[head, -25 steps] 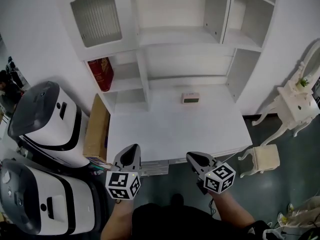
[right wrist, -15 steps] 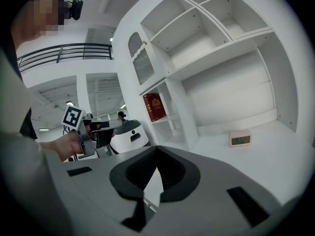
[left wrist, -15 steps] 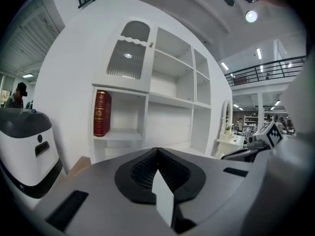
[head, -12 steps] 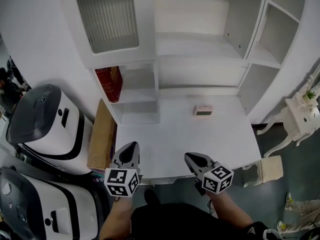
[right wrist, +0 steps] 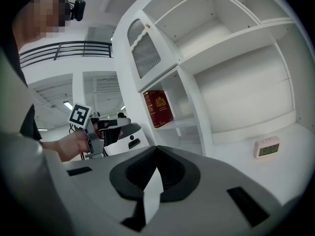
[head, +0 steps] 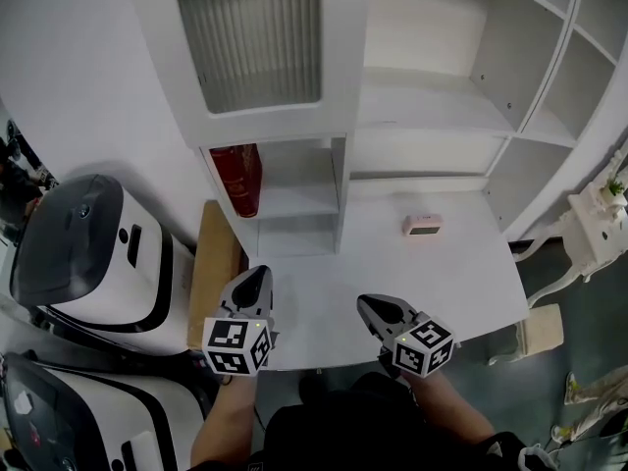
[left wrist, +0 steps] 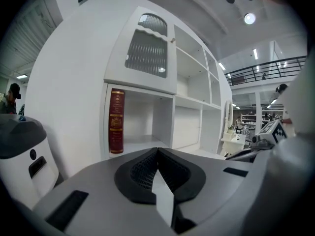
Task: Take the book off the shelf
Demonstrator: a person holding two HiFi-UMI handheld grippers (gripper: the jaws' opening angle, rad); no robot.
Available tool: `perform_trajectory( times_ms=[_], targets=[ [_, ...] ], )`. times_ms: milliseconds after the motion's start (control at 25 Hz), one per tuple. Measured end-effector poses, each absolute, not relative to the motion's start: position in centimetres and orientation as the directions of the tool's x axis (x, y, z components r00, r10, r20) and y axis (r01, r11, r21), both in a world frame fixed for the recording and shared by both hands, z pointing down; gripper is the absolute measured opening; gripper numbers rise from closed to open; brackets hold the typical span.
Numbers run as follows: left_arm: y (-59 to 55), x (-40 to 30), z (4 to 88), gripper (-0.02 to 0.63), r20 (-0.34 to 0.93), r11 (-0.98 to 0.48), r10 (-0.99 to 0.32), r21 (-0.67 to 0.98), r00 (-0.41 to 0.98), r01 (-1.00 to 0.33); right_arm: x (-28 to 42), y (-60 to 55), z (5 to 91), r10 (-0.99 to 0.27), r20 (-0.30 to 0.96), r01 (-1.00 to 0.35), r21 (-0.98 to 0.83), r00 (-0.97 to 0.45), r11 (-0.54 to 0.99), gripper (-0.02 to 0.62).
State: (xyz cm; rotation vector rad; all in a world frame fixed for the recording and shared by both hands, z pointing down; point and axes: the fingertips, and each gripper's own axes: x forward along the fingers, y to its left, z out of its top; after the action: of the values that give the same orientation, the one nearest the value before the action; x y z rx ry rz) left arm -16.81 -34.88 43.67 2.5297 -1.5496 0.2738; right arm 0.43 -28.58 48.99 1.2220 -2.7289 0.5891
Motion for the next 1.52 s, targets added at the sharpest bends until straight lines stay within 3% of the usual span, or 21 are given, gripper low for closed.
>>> perform_trajectory(
  times_ms=[600,800,960,1520],
  targets=[
    [-43.7,-17.1,39.7,0.014,0.217,-0.273,-0.94,-0.021,0.262,-0.962,1.9,-37.0,49.9,-0.576,0.266,-0.634,-0.304,-0.773,0.711,0.014],
    [-46.0,-18.2,41.3,0.14,0.254,-0.244,-0.938,-0.001,0.236,-0.97,1.9,-38.4,49.6,-0.6,0.247,-0.649,-0.316,-0.761,0.693,0.014],
    [-48.2,-20.2,41.8,0.198,0.265,-0.226,-0.939,0.005,0.219,-0.974,1.5,-39.7,49.8,-0.644,0.247,-0.688,-0.332,-0.724,0.646,0.014],
    [-52.3,-22.4,42.8,0.244,0.314,-0.248,-0.923,-0.036,0.225,-0.968,-2.1,-39.6,50.9,-0.646,0.275,-0.698,-0.37,-0.712,0.612,0.014]
  ],
)
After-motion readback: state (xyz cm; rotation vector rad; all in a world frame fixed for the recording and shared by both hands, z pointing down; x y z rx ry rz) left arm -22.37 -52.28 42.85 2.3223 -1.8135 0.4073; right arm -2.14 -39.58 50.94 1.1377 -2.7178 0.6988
